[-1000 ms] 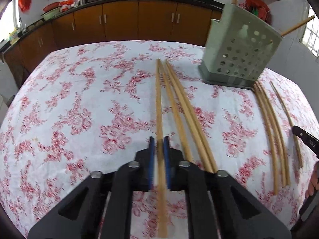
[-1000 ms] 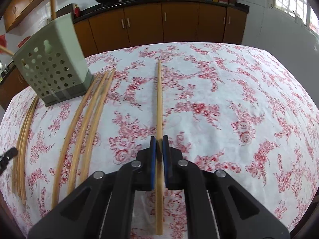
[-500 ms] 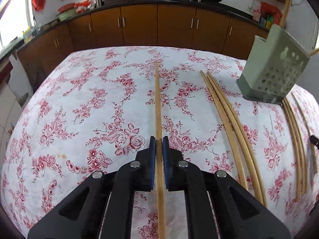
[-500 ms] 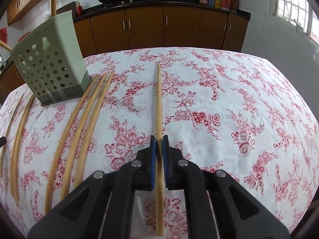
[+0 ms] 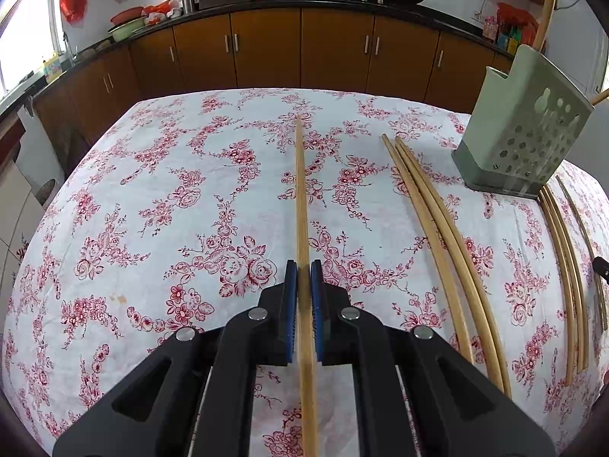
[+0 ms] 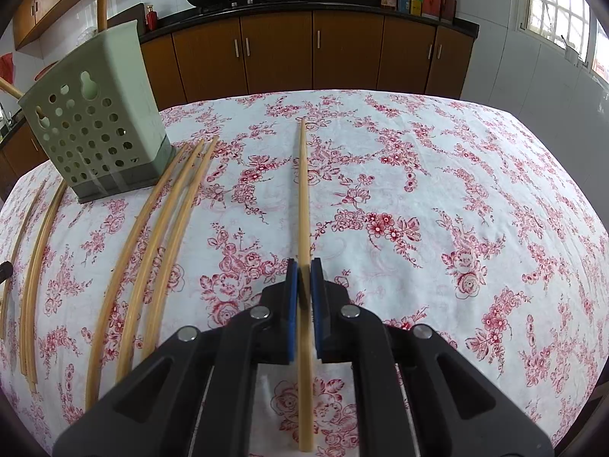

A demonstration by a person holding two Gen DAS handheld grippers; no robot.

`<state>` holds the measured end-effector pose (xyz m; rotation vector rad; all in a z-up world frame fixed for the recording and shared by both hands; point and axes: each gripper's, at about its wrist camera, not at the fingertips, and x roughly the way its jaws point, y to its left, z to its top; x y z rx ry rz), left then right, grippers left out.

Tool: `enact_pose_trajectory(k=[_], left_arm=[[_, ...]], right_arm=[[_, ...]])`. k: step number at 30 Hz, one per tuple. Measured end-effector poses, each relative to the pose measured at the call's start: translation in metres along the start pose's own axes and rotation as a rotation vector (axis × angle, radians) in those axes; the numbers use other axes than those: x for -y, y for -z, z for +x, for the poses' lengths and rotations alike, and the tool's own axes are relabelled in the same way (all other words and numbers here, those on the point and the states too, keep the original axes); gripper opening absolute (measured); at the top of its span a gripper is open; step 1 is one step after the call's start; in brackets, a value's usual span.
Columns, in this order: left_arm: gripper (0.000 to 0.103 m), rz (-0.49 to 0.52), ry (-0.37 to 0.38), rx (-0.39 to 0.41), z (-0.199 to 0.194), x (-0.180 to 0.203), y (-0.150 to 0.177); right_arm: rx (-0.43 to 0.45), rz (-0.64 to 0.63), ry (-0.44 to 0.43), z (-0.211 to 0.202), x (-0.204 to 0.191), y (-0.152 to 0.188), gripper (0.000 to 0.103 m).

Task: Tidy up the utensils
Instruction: 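Move the left gripper to another chopstick and grasp it while the right gripper grasps one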

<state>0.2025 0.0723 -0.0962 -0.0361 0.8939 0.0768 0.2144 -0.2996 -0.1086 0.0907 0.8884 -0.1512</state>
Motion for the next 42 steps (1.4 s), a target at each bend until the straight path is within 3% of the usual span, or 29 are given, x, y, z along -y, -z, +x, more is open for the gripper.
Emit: enact_pose_trajectory(k=[42], left_arm=[[0.008, 0.029, -0.040, -0.006, -0.013, 0.002, 0.015]], right_arm=[[-0.003, 0.008, -0.022, -0.009, 0.003, 0.009, 0.009]])
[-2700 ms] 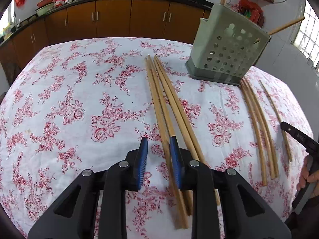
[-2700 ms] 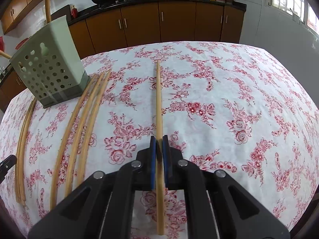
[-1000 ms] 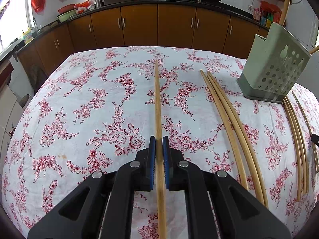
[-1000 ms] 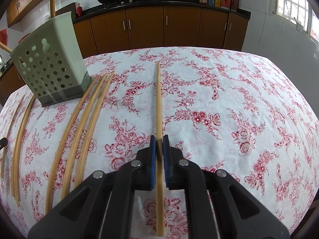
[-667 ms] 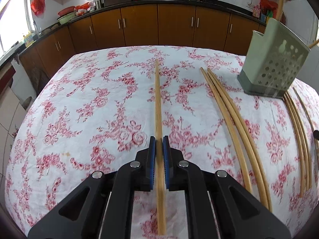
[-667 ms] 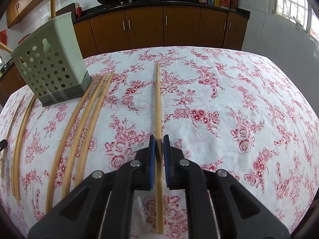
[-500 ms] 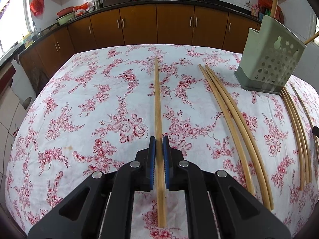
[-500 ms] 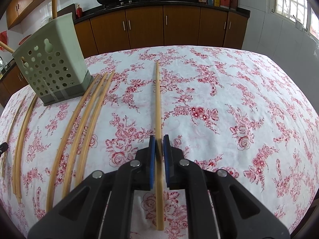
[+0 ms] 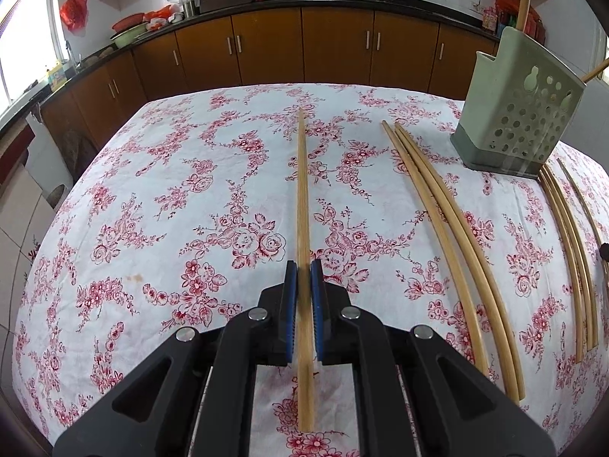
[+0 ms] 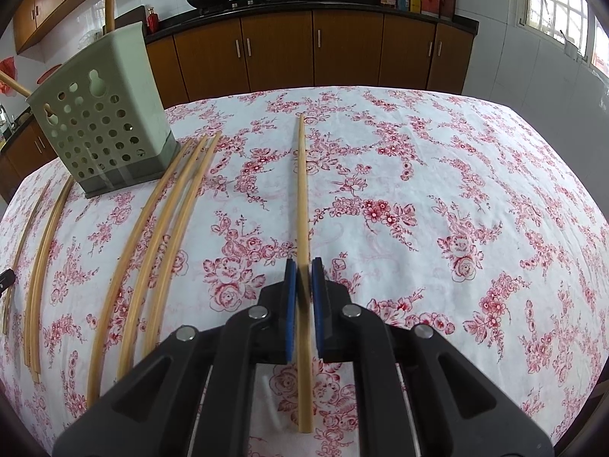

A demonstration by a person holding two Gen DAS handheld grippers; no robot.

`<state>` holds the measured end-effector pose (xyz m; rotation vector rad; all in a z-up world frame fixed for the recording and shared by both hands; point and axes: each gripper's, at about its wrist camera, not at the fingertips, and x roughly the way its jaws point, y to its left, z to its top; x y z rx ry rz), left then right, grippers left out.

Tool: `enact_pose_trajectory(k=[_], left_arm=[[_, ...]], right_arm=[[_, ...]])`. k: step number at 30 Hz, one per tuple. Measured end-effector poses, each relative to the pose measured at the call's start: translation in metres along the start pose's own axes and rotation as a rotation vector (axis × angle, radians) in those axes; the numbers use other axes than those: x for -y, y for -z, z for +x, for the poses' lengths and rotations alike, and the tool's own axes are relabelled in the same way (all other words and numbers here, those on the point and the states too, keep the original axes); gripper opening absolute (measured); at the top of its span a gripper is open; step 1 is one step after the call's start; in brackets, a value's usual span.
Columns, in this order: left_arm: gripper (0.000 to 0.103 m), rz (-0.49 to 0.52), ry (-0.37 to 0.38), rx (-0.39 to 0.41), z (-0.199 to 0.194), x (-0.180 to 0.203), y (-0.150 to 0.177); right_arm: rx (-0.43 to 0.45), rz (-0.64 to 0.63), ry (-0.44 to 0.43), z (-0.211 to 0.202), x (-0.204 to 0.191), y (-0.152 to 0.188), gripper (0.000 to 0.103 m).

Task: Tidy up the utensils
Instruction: 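Move the left gripper to another chopstick and grasp it while the right gripper grasps one, then lift the left gripper's chopstick toward the holder while the right gripper carries its chopstick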

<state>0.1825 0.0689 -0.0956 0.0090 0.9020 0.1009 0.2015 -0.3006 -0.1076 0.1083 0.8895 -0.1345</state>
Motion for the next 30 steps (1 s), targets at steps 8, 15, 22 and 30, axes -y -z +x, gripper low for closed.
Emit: enact_pose_trajectory(k=[8, 15, 22, 30], left_arm=[[0.008, -0.021, 0.016, 0.003, -0.016, -0.008, 0.000], [0.008, -0.057, 0.069, 0.089, -0.055, -0.021, -0.016], [0.008, -0.046, 0.103, 0.095, -0.066, -0.023, -0.025], [0.008, -0.020, 0.096, 0.040, -0.051, -0.020, -0.023]], right_arm=[[0.018, 0.001, -0.020, -0.019, 0.003, -0.004, 0.008], [0.109, 0.016, -0.044, -0.056, 0.005, -0.019, 0.008], [0.162, 0.030, -0.051, -0.075, 0.010, -0.028, 0.008], [0.200, 0.034, -0.062, -0.085, 0.010, -0.032, 0.008]])
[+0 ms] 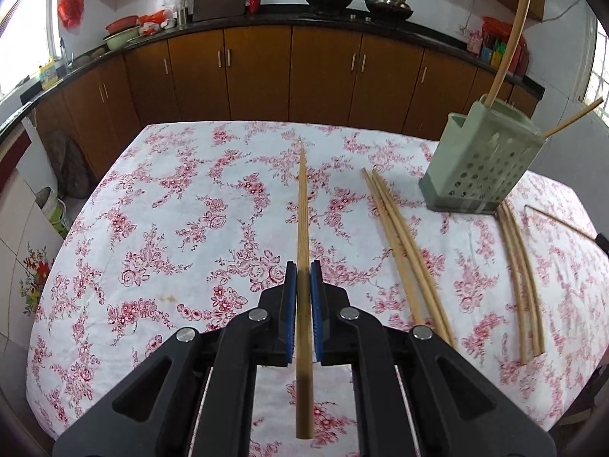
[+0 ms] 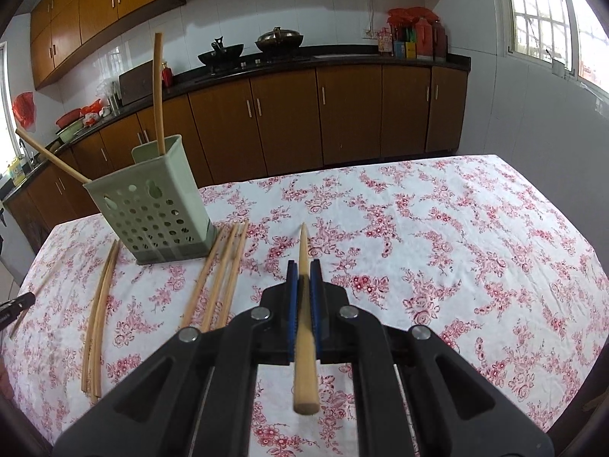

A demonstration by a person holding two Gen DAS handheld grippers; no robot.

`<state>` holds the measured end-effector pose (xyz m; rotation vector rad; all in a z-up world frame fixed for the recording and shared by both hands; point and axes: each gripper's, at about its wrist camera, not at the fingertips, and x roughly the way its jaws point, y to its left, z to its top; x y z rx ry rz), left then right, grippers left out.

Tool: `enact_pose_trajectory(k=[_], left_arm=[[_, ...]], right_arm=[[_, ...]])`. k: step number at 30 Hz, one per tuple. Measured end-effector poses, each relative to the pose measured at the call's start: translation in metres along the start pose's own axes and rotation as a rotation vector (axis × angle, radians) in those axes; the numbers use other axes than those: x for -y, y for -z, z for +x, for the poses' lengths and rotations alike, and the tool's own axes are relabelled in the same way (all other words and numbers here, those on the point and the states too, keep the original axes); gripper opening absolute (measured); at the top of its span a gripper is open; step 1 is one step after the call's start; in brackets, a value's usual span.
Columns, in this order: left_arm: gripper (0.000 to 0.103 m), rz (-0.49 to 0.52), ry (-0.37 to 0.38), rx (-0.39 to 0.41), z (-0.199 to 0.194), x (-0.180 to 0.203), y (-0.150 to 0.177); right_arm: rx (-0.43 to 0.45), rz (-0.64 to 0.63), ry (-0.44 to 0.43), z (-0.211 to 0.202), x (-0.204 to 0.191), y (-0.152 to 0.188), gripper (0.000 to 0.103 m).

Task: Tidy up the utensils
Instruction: 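Lift the left gripper's chopstick toward the holder while the right gripper carries its chopstick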

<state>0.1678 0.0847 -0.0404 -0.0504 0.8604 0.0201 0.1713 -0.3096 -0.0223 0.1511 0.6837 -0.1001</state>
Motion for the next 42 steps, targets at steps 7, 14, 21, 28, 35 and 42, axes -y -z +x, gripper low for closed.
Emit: enact_pose_trajectory(k=[7, 14, 21, 28, 35, 42], left_arm=[[0.007, -0.027, -0.009, -0.051, 0.031, -0.007, 0.023], [0.027, -0.007, -0.029, -0.030, 0.023, -0.012, 0.041], [0.018, 0.045, -0.059, -0.037, 0.025, -0.007, 0.055], [0.007, 0.044, -0.033, -0.013, 0.004, -0.005, 0.035], [0.007, 0.009, 0.013, 0.142, -0.049, -0.003, -0.005], [0.007, -0.040, 0.039, 0.285, -0.089, -0.002, -0.040]], right_arm=[[-0.019, 0.005, -0.009, 0.006, 0.001, 0.007, 0.008], [-0.026, 0.009, -0.011, 0.010, 0.001, 0.008, 0.008], [-0.039, 0.013, -0.014, 0.014, 0.000, 0.012, 0.008], [-0.001, 0.020, -0.021, 0.002, 0.003, 0.004, 0.008], [0.061, 0.029, -0.034, -0.018, 0.005, -0.010, 0.008], [0.122, 0.028, -0.057, -0.037, 0.002, -0.026, 0.008]])
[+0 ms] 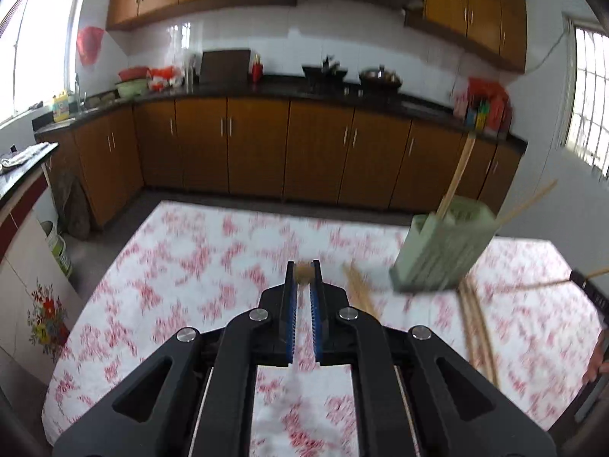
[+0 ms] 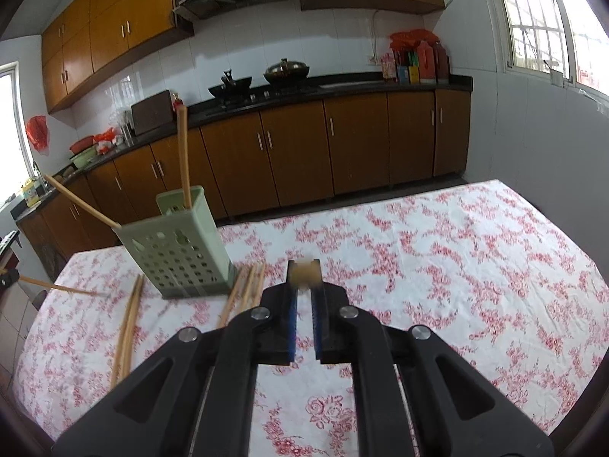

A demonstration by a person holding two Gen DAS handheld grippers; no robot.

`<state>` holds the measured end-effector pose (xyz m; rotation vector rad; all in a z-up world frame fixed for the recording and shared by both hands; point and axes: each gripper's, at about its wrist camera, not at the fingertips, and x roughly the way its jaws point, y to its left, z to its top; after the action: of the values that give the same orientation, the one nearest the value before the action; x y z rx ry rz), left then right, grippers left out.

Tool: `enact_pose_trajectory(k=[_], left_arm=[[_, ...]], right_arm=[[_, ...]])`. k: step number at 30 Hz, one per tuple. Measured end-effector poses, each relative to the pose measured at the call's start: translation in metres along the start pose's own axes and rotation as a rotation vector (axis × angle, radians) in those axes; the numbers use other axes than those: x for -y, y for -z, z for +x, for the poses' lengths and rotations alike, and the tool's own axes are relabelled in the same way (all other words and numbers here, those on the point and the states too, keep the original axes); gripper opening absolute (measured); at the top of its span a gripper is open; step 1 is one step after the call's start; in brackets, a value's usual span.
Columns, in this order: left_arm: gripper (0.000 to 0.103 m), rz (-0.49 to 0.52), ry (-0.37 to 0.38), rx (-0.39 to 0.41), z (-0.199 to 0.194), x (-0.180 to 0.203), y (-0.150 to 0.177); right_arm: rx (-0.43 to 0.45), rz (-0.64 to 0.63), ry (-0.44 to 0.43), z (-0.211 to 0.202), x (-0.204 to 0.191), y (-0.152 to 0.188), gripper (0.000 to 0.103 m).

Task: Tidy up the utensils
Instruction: 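Lift the left gripper's chopstick toward the holder while the right gripper carries its chopstick, then insert the left gripper's chopstick into the green holder while the right gripper inserts its chopstick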

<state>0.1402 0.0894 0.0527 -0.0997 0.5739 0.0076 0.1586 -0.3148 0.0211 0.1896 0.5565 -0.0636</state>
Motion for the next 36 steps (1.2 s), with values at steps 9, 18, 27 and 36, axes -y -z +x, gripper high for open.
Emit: enact_pose_trajectory(k=[9, 18, 27, 36], left_arm=[[0.007, 0.015, 0.006, 0.067, -0.009, 0.012, -0.021], [0.007, 0.059, 0.173, 0.141, -0.051, 0.057, -0.061], [0.007, 0.026, 0.258, 0.232, -0.057, 0.099, -0.096], [0.007, 0.034, 0.231, 0.167, -0.007, 0.123, -0.098]], right_arm=[[0.038, -0.016, -0.030, -0.012, -0.006, -0.018, 0.008], [0.094, -0.015, -0.267, -0.067, -0.026, -0.081, 0.008], [0.162, -0.058, -0.314, -0.067, -0.060, -0.119, 0.008], [0.055, -0.086, -0.267, -0.003, -0.082, -0.123, 0.008]])
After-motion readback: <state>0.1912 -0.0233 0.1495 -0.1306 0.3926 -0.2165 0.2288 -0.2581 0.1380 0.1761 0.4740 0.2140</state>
